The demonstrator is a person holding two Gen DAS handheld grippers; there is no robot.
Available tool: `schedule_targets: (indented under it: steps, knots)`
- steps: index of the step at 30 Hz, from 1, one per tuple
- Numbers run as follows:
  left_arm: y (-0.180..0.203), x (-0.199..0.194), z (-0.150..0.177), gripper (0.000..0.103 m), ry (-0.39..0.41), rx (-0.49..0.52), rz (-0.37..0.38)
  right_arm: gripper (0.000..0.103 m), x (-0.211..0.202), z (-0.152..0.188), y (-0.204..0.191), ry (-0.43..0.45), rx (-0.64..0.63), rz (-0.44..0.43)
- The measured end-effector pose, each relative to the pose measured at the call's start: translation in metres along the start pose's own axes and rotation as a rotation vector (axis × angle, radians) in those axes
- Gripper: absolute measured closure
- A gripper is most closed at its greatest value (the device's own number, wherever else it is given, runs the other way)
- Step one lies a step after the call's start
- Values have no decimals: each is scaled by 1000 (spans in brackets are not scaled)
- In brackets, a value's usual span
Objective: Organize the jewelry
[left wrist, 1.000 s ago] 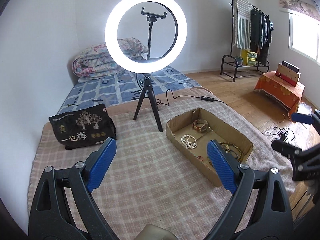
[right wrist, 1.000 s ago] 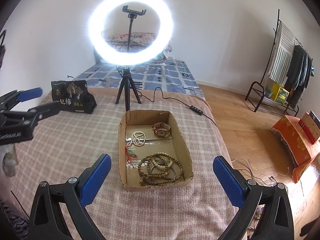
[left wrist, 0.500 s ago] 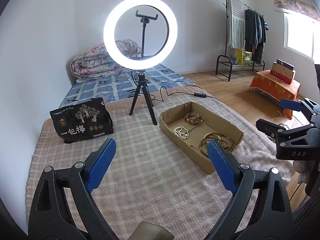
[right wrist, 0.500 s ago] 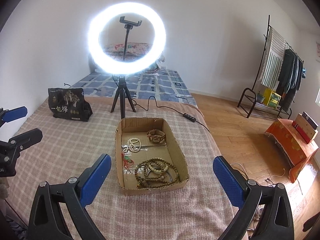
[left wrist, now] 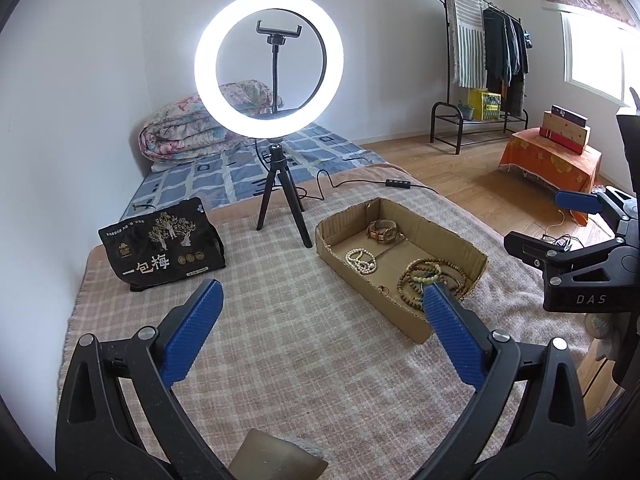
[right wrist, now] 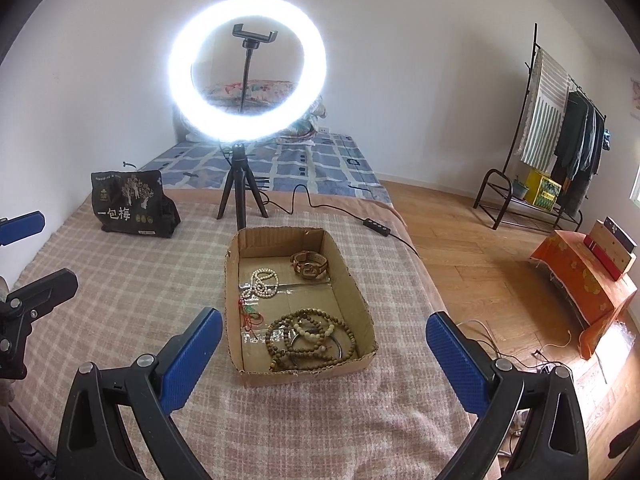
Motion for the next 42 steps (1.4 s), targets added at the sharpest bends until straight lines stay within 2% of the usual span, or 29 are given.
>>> schedule_targets:
  steps: [6, 42]
  knots:
    - [0, 1, 2, 1, -4, 21, -37, 0, 0, -2, -1, 6, 2, -1]
    - [0, -2, 3, 0, -6, 6, -43, 0, 5, 0, -9, -11, -15, -7]
Point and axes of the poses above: each gripper's, at about its wrist camera, not at the fingertips, and x roughly the way its jaws point, y to its right, z to its underside, the point moved 2 cm from there along x, roughly the way its jaws point, and after that the axes turned 6 degrees about z, right-handed, at the moved point
